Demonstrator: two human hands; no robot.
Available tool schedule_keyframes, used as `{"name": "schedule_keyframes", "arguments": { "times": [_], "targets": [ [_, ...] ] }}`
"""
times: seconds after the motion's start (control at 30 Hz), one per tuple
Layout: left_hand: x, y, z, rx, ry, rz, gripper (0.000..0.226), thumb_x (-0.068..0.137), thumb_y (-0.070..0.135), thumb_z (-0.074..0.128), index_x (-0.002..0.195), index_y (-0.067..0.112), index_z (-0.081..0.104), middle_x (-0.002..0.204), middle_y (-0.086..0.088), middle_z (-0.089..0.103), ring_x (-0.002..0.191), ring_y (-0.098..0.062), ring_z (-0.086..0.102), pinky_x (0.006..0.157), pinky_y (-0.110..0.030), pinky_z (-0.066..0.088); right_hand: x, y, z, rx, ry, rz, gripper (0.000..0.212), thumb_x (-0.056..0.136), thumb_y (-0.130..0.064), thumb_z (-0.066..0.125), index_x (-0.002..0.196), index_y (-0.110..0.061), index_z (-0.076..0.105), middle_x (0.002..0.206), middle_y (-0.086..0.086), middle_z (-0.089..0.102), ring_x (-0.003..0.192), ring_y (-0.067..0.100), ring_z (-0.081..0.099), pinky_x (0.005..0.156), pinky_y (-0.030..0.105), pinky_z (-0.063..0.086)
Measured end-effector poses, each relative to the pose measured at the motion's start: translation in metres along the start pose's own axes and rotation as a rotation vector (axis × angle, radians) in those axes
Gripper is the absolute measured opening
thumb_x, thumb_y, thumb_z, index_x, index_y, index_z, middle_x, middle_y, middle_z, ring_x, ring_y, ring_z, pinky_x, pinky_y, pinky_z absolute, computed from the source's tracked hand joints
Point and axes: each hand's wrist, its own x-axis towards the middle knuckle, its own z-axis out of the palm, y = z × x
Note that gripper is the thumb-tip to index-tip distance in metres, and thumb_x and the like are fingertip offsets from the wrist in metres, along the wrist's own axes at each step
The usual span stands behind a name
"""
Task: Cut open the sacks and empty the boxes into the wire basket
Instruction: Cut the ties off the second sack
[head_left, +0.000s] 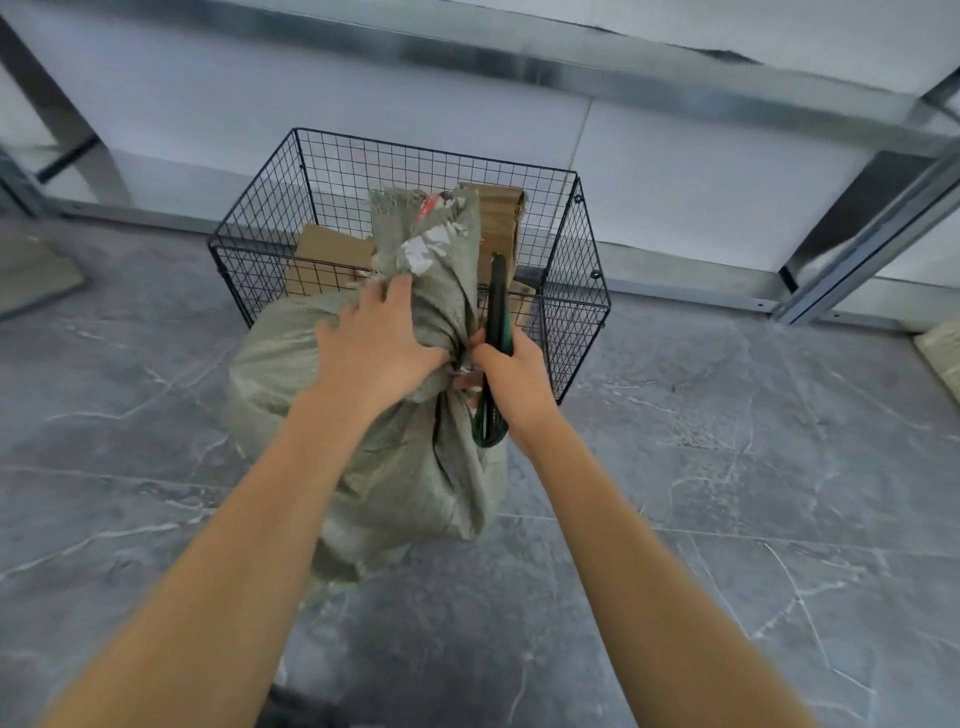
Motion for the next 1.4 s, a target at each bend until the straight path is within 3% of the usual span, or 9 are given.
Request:
{"name": "schedule_keyframes", "arguments": {
  "times": [0.27,0.43,0.57,0.67,0.77,1.0,1.2,1.27,1.4],
  "targets": [
    [0.002,-0.018,-0.003,-0.148,0.111,0.024,0.042,0.088,0.025,0.057,0.129,0.021,0.052,0.116,-0.004,0.063,0.104,-0.028,0.058,0.086,-0.038,0.045,0.006,-0.001,0.019,-0.074,-0.206,-0.004,0.026,0.082,0.007,0.06,0.098,-0.011,0.049,0.058,0.005,0.053,0.044,0.018,0.048,0.043,0.029,0.043],
    [0.007,-0.021,-0.011,-0.607,0.061,-0.03,0.01,0.085,0.014,0.062,0.093,0.02,0.062,0.077,0.009,0.059,0.07,-0.009,0.055,0.06,-0.022,0.042,0.006,-0.004,0.029,-0.209,-0.23,-0.081,0.039,0.081,-0.007,0.072,0.112,-0.01,0.049,0.079,0.001,0.06,0.062,0.022,0.055,0.05,0.026,0.044],
    [0.008,-0.021,-0.018,-0.901,0.014,-0.086,0.018,0.086,0.017,0.064,0.101,0.024,0.059,0.084,0.015,0.057,0.075,0.002,0.054,0.06,-0.013,0.042,0.008,-0.009,0.041,-0.267,-0.121,-0.186,0.018,0.081,-0.01,0.069,0.091,-0.019,0.056,0.072,-0.007,0.06,0.052,0.001,0.053,0.049,0.018,0.041],
    [0.012,-0.024,-0.025,-1.077,0.047,-0.138,0.021,0.09,0.031,0.06,0.109,0.022,0.059,0.1,0.008,0.062,0.082,-0.002,0.059,0.06,-0.011,0.045,0.009,-0.015,0.039,-0.243,-0.051,-0.192,0.015,0.085,-0.004,0.062,0.079,-0.014,0.052,0.054,-0.004,0.053,0.038,0.007,0.045,0.042,0.024,0.04],
    [0.016,-0.027,-0.032,-1.287,0.126,-0.216,0.013,0.093,0.03,0.053,0.102,0.021,0.053,0.11,-0.007,0.063,0.091,-0.019,0.065,0.077,-0.033,0.056,0.006,-0.021,0.034,-0.204,-0.069,-0.178,0.014,0.088,-0.002,0.059,0.082,-0.009,0.049,0.047,-0.002,0.049,0.034,0.015,0.042,0.041,0.026,0.041],
    [0.025,-0.037,-0.025,-1.267,0.052,-0.192,0.021,0.098,0.009,0.044,0.109,0.002,0.06,0.103,-0.014,0.065,0.091,-0.027,0.063,0.083,-0.036,0.055,0.0,-0.046,0.036,0.124,-0.151,-0.169,0.016,0.089,0.007,0.052,0.097,-0.006,0.05,0.05,0.005,0.039,0.04,0.017,0.034,0.039,0.028,0.038],
    [0.017,-0.034,-0.012,-1.012,-0.061,-0.141,0.031,0.094,0.0,0.045,0.065,-0.001,0.055,0.04,0.01,0.052,0.041,0.004,0.047,0.041,-0.007,0.032,0.0,-0.053,0.028,0.327,-0.145,-0.032,0.016,0.09,0.007,0.05,0.087,-0.008,0.049,0.062,0.002,0.042,0.042,0.011,0.037,0.039,0.024,0.038],
    [0.016,-0.033,-0.01,-1.007,-0.1,-0.157,0.036,0.092,0.006,0.053,0.056,0.003,0.054,0.038,0.009,0.052,0.046,-0.002,0.05,0.047,-0.012,0.035,0.002,-0.051,0.023,0.378,-0.115,-0.005,0.015,0.09,0.007,0.05,0.087,-0.008,0.05,0.066,0.003,0.043,0.041,0.01,0.037,0.039,0.023,0.037],
    [0.019,-0.019,-0.01,-1.204,-0.189,-0.13,0.037,0.07,0.024,0.066,0.09,-0.006,0.07,0.096,-0.029,0.068,0.091,-0.035,0.066,0.092,-0.044,0.05,0.007,-0.049,0.011,0.456,-0.069,0.041,0.014,0.091,0.005,0.051,0.09,-0.008,0.048,0.069,0.004,0.042,0.041,0.009,0.038,0.038,0.022,0.037]
  ]
}}
